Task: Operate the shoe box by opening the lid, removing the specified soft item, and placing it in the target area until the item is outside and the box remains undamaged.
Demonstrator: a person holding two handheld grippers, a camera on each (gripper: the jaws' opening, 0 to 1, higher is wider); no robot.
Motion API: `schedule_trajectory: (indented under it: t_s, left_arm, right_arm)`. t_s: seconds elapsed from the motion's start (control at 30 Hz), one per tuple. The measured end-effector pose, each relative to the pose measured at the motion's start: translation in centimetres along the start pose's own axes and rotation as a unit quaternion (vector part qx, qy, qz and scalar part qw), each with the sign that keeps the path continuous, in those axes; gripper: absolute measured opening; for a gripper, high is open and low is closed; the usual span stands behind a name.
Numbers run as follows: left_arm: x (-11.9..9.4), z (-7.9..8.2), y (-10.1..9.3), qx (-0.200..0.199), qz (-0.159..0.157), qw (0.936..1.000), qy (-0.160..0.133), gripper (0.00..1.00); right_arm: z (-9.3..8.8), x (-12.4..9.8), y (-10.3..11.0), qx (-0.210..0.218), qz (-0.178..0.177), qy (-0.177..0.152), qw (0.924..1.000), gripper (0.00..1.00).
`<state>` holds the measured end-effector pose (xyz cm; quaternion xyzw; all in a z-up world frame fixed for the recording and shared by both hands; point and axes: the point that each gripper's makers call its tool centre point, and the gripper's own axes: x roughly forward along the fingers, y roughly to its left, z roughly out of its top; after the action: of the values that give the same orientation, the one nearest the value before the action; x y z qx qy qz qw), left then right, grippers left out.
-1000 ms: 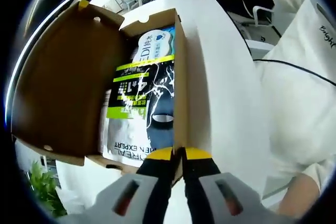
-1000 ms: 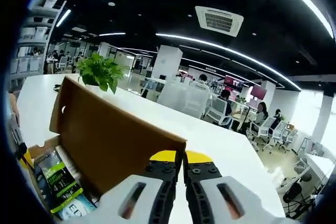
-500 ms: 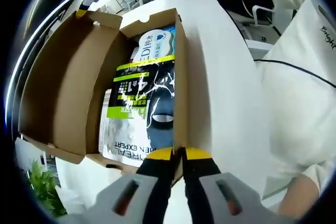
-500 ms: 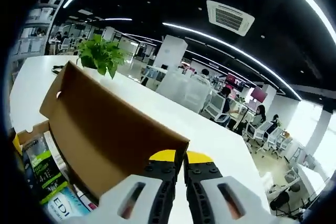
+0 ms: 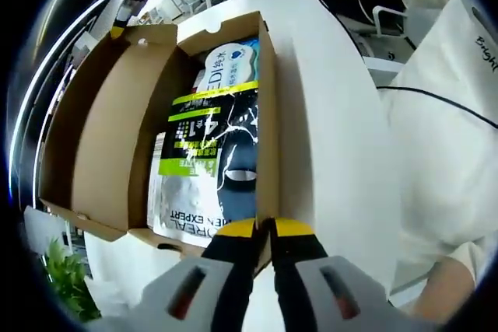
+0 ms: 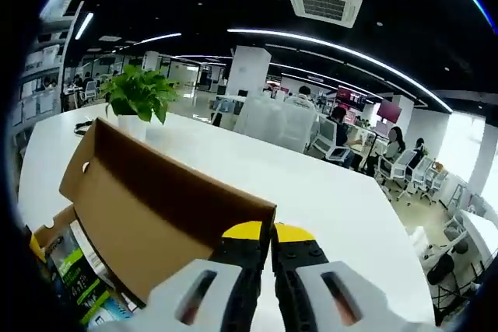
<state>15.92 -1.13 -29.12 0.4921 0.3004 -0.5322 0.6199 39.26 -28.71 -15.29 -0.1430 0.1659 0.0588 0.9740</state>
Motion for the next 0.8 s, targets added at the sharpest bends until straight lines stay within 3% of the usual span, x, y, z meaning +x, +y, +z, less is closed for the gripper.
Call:
schedule_trajectory:
  t_s: [0.3, 0.47, 0.8]
  left_arm:
    - [-0.1, -0.1, 0.0, 0.002, 0.003, 1.0, -0.002, 0.06]
    - [-0.1, -0.1, 0.0, 0.0, 0.003, 1.0, -0.001, 0.06]
    - [-0.1, -0.1, 0.0, 0.005, 0.003, 1.0, 0.002, 0.06]
  right_arm:
    - [-0.9, 0.9, 0.4, 0.004, -0.001, 0.018, 0.9998, 0.01]
    - [-1.4, 1.7, 0.5, -0.035, -0.019, 0.026, 0.9989, 0.01]
    - [-2.9, 4.3, 0.5, -0.042, -0.016, 0.063, 0.997, 0.01]
